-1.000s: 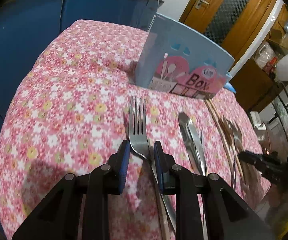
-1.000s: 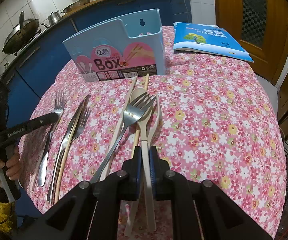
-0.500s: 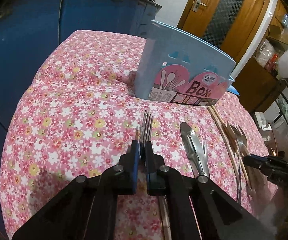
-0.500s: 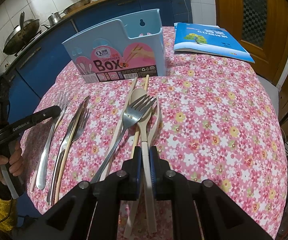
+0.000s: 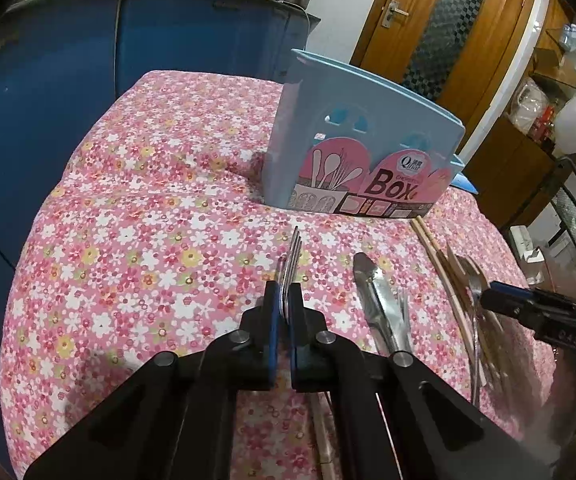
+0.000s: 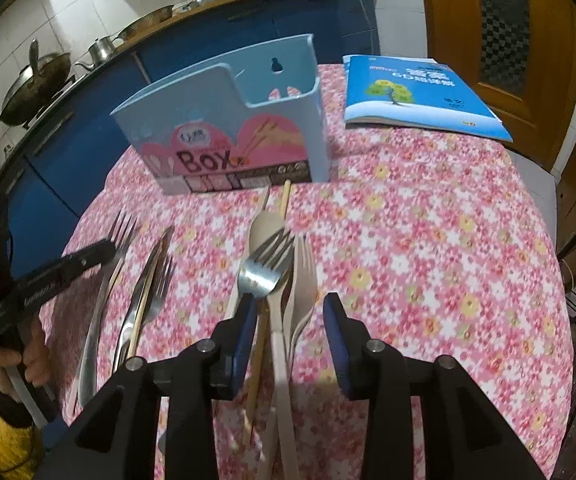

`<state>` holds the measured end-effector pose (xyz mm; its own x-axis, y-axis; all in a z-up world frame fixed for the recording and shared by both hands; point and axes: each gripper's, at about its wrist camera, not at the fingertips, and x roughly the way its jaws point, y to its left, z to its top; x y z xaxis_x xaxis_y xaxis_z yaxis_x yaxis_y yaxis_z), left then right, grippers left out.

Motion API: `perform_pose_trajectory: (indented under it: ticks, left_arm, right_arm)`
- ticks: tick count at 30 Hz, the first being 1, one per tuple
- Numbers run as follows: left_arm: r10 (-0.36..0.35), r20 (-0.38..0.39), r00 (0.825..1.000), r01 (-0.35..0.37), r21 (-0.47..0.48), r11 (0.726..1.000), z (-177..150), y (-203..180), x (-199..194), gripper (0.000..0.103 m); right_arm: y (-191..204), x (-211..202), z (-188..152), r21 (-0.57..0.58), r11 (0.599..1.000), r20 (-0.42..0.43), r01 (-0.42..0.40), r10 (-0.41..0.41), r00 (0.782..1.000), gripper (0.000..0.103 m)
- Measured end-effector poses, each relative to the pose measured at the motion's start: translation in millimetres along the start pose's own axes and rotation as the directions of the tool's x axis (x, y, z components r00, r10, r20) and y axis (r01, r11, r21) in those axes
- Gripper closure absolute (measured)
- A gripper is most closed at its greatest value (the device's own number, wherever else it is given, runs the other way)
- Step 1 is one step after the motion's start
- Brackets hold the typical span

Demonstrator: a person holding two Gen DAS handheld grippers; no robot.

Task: Organize utensils
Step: 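Lift the silver fork with the left tool while the right tool lifts the cream fork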

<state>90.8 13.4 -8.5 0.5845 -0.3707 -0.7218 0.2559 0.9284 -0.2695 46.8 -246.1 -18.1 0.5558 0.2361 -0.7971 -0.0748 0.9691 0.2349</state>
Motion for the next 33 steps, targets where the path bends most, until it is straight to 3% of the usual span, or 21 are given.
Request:
perform_pose_trajectory:
  ticks: [12,23,27,33]
  left_arm:
    - [0.018,-0.040,0.999,-0.016,0.054,0.998,0.2,-3.9,3.7,0.101]
    - [-0.002,-0.110,0.994,0.011,0.079,0.997,6.4,-2.9,19.9,0.100]
    - [-0.012,-0.080,0.997,0.018,0.080,0.997,4.2,-6.0,16.2,0.100]
    - [-0.024,-0.002,1.000,0.024,0.051,0.998,3.2,-4.2,-3.0,0.102]
  right_arm:
    - [-9.9,2.3,11.0,0.045,0.999,-0.014,0.008,-0.008,1.000,0.071]
    - [-11.1,10.5,10.8,0.035,0.999,-0.070,0.042,-0.039,0.997,0.093]
    - [-11.2,3.9,11.8,0.041,0.999,-0.035,0.033,-0.031,0.999,0.097]
    - [1.2,-20.4,14.2,-0.007,0.999,0.095,0.054,-0.053,0.994,0.098]
